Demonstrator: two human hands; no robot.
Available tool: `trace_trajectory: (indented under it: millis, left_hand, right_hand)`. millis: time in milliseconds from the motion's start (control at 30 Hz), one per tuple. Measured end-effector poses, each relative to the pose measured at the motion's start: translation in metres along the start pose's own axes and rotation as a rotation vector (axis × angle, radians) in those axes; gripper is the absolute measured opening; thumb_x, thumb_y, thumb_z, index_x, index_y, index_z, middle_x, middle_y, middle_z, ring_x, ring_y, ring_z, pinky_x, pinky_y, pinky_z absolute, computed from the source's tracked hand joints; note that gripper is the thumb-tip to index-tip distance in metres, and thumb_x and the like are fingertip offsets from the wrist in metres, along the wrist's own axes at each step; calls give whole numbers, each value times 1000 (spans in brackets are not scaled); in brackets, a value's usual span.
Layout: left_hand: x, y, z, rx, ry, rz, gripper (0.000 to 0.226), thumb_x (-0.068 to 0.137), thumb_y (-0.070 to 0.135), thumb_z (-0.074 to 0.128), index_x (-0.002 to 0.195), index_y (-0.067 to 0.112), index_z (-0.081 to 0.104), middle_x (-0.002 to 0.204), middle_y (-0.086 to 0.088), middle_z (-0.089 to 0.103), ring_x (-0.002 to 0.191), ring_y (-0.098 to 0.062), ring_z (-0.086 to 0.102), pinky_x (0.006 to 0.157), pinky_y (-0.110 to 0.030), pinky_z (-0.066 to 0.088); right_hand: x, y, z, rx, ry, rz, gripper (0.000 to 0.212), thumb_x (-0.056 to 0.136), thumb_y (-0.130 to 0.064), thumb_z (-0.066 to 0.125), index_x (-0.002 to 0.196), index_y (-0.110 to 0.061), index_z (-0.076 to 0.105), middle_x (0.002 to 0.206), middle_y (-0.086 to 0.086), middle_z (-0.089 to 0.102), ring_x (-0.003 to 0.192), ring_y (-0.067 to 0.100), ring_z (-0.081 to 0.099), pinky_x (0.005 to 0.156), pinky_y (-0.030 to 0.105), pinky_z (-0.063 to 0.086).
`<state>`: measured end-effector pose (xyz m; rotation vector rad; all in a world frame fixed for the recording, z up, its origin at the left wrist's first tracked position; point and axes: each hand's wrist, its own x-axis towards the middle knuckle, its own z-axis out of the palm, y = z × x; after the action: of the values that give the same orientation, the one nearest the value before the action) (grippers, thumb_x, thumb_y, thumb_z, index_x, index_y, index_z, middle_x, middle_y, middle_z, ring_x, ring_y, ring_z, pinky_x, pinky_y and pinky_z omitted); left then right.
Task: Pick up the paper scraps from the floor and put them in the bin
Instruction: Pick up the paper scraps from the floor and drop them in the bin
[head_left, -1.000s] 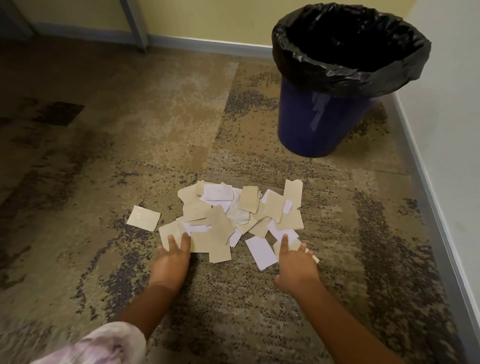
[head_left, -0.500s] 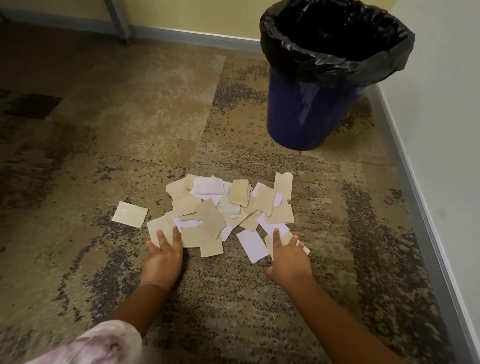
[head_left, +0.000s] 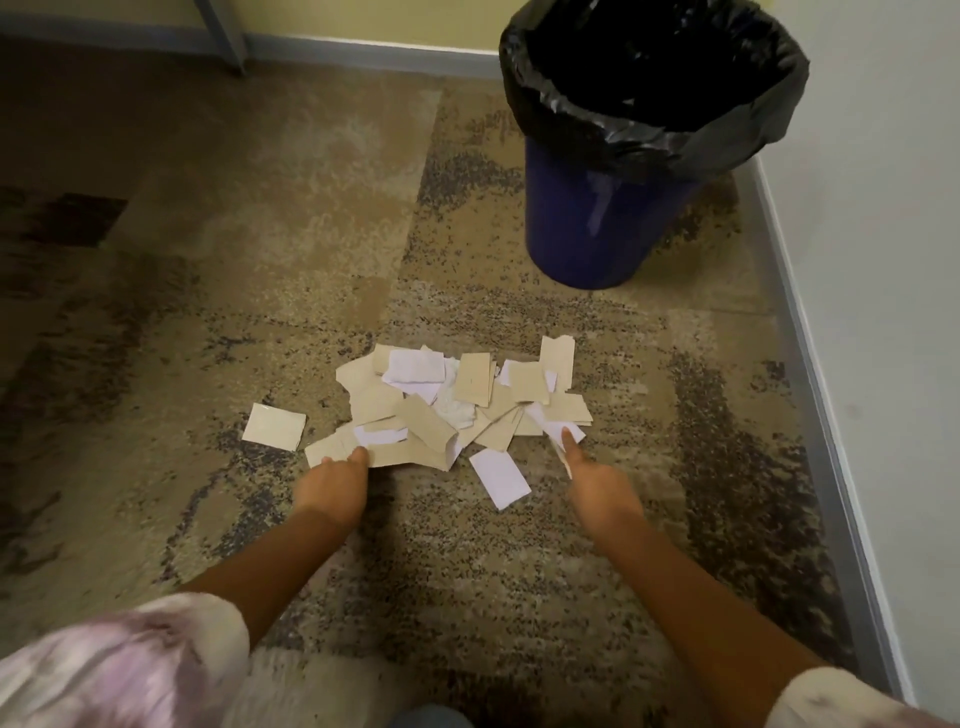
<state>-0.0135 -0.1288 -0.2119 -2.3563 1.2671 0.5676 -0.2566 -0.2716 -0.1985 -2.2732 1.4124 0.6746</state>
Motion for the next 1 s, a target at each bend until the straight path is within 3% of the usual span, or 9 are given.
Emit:
trace_trajectory:
  millis: [67, 133, 200, 333, 533, 667, 733, 833, 1000]
  left_hand:
    - [-8, -2, -14, 5, -45, -7, 42, 95, 12, 34, 137, 14, 30, 121, -8, 61, 109, -26, 60, 82, -35, 50]
    - [-17, -2, -23, 5, -62, 2, 39, 96, 13, 35, 135, 14, 33, 118, -6, 63, 105, -24, 63, 79, -34, 51]
    - [-28, -3, -36, -27, -53, -29, 33, 96, 14, 35, 129, 16, 40, 111, -3, 66, 97, -21, 66, 73, -31, 52]
    - [-45, -11, -54, -203, -82, -129, 21, 97, 16, 36, 112, 18, 50, 85, 3, 65, 68, -16, 62, 57, -26, 47]
    - [-50, -23, -104, -719, -207, -310, 28, 80, 5, 67, 68, 14, 43, 62, 0, 50, 55, -16, 52, 40, -22, 36]
    - [-46, -7, -159, -1140, -184, -287, 30, 87, -3, 56, 62, 11, 47, 48, -4, 49, 53, -26, 57, 44, -25, 46]
    - [-42, 12, -199, -1372, -185, -280, 21, 92, 0, 50, 73, 9, 50, 55, -11, 52, 35, -23, 55, 32, -19, 44]
    - [-27, 45, -263, -1554, -104, -142, 15, 94, 7, 49, 79, 8, 53, 61, -10, 57, 30, -12, 54, 35, -20, 48]
    - [11, 114, -357, -1669, 109, 109, 10, 96, 15, 46, 87, 13, 52, 80, -11, 65, 38, -11, 60, 42, -24, 54]
  right_hand:
    - [-8, 0, -19, 7, 3, 12, 80, 93, 0, 39, 148, -18, -15, 58, 0, 39, 48, 11, 41, 40, 24, 31]
    - [-17, -2, -29, -20, 22, -6, 78, 95, -7, 42, 148, -14, -16, 58, -1, 44, 51, 11, 49, 38, 22, 29]
    - [-25, -5, -45, 93, -10, -30, 71, 97, -16, 44, 149, -17, -3, 83, 5, 65, 73, 17, 64, 49, 25, 42]
    - [-39, -12, -106, 414, 2, -61, 44, 96, -23, 48, 138, -18, 34, 122, 10, 62, 108, 25, 60, 80, 30, 49]
    - [-13, -11, -249, 805, 443, -111, 42, 93, -26, 53, 132, -14, 43, 113, 2, 57, 103, 20, 56, 81, 34, 48]
    - [26, 1, -316, 1200, 542, -71, 50, 94, -37, 50, 135, -12, 39, 118, -1, 56, 102, 15, 58, 72, 33, 57]
    - [40, 9, -318, 1271, 616, 4, 55, 93, -49, 43, 135, -14, 39, 122, -1, 55, 108, 17, 59, 79, 38, 57]
    - [39, 21, -299, 1360, 884, 112, 45, 93, -51, 38, 122, -18, 45, 119, -7, 53, 109, 13, 56, 96, 43, 49]
    - [28, 33, -238, 1528, 1028, 183, 21, 98, -32, 40, 112, -19, 48, 101, -7, 56, 90, -3, 59, 75, 17, 53]
